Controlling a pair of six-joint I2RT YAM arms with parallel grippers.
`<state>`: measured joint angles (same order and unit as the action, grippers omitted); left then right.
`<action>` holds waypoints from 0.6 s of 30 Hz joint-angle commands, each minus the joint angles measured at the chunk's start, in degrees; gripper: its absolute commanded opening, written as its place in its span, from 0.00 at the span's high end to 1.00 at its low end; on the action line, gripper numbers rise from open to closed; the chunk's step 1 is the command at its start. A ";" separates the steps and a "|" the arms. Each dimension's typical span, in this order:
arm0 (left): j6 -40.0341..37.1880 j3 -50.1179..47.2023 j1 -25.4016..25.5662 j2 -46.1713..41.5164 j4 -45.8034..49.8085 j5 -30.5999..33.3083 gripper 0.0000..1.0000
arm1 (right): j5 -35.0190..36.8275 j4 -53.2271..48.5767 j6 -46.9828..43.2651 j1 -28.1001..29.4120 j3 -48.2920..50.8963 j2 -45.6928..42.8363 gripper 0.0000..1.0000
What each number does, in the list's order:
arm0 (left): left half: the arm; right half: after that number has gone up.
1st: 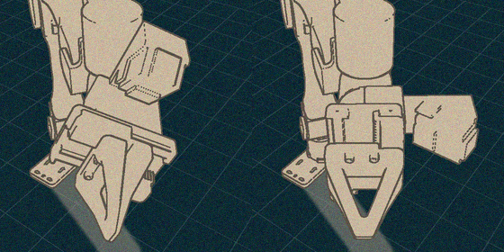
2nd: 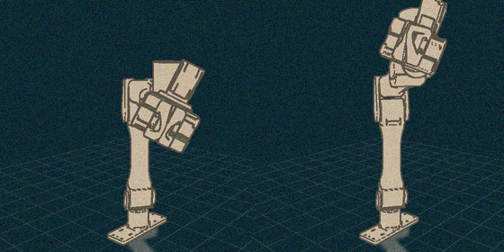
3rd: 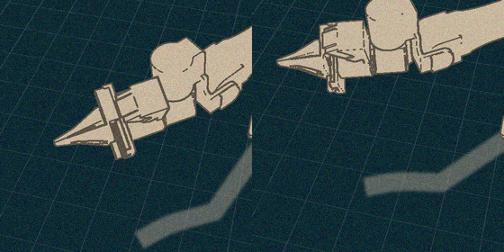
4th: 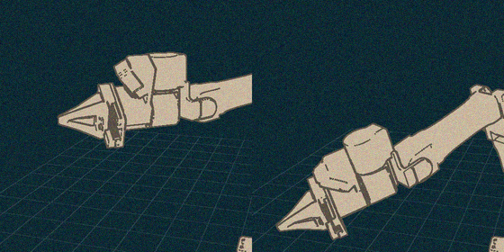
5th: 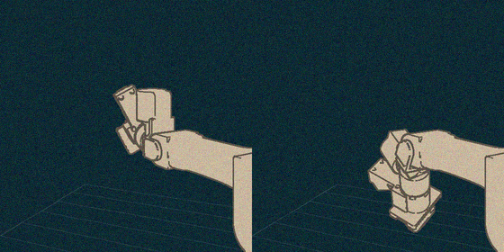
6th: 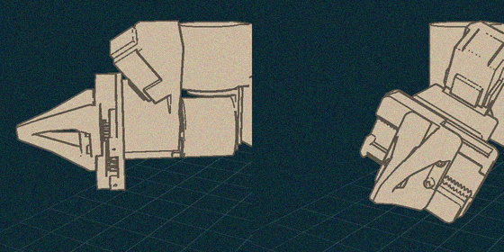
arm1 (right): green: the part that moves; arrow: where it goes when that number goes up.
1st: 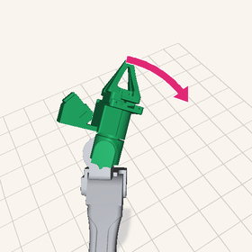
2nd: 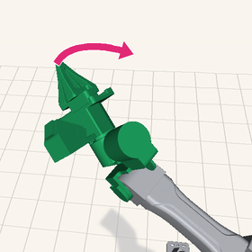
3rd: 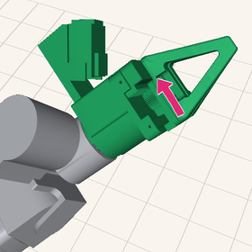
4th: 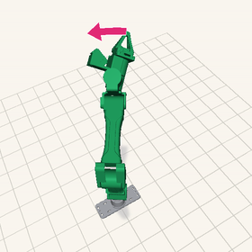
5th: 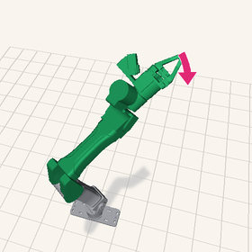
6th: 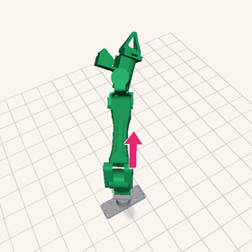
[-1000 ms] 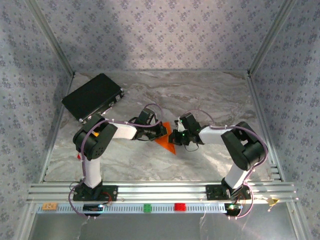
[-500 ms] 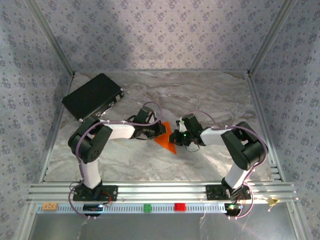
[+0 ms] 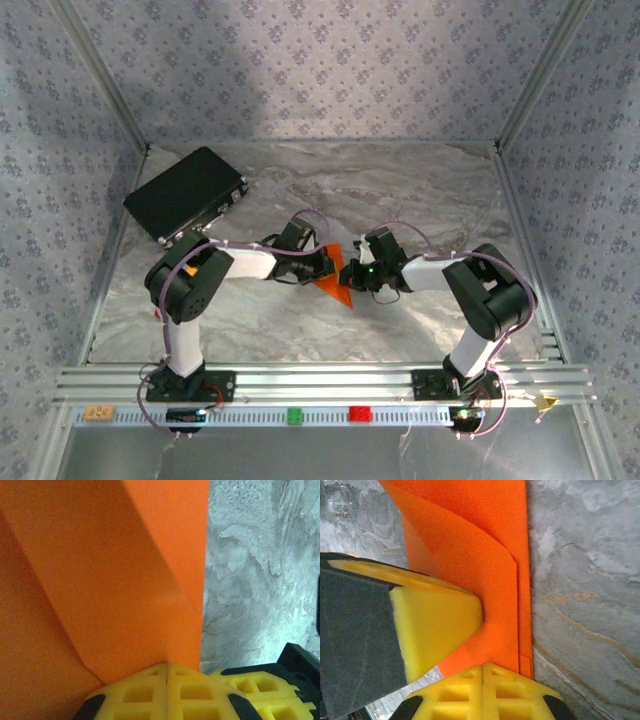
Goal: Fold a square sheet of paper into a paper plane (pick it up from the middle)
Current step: Fourth fold the wing at the center of the table.
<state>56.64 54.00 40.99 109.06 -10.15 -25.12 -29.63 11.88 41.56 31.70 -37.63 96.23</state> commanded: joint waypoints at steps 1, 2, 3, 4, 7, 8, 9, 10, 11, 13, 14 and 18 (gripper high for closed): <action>0.31 0.32 0.08 2.83 5.09 2.34 1.00 | 0.78 -3.96 -0.81 -0.26 0.52 -3.54 0.96; 0.16 0.20 0.10 2.76 5.46 2.53 1.00 | 0.87 -4.58 -1.37 -0.17 0.37 -4.54 0.95; 0.01 0.07 0.11 2.81 5.79 2.69 1.00 | 0.74 -5.16 -2.08 -0.07 0.06 -5.75 0.95; -0.19 0.14 0.12 2.76 6.07 2.63 1.00 | 0.14 -5.43 -2.59 0.11 -0.23 -6.56 0.95; -0.57 0.62 0.07 2.95 6.55 2.55 1.00 | -3.18 -5.54 -3.72 1.00 -1.43 -6.80 0.95; -0.66 0.80 0.10 2.96 6.68 2.59 1.00 | -3.30 -5.79 -3.87 1.54 -1.93 -6.26 0.95; -0.66 0.92 0.09 3.09 6.71 2.45 1.00 | -3.01 -6.11 -4.10 2.18 -2.41 -5.46 0.95; -0.72 1.05 0.10 3.15 6.73 2.31 1.00 | -2.54 -5.99 -4.00 2.64 -2.61 -4.55 0.95; -0.83 1.06 0.06 3.17 6.72 2.15 1.00 | -1.98 -5.73 -3.75 2.98 -2.61 -3.62 0.95; -0.91 1.11 0.09 3.04 6.74 2.07 1.00 | -0.84 -4.28 -2.78 3.18 -2.22 -1.76 0.95; -1.01 1.02 0.12 3.01 6.74 2.18 1.00 | -0.50 -3.62 -2.42 3.15 -2.06 -1.05 0.95; -1.01 0.91 -0.03 3.26 6.55 2.22 1.00 | 1.55 -3.68 -2.20 2.41 -0.89 0.50 0.95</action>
<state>56.58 55.35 40.99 109.71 -8.73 -25.28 -29.74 8.51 39.20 34.63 -39.18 95.83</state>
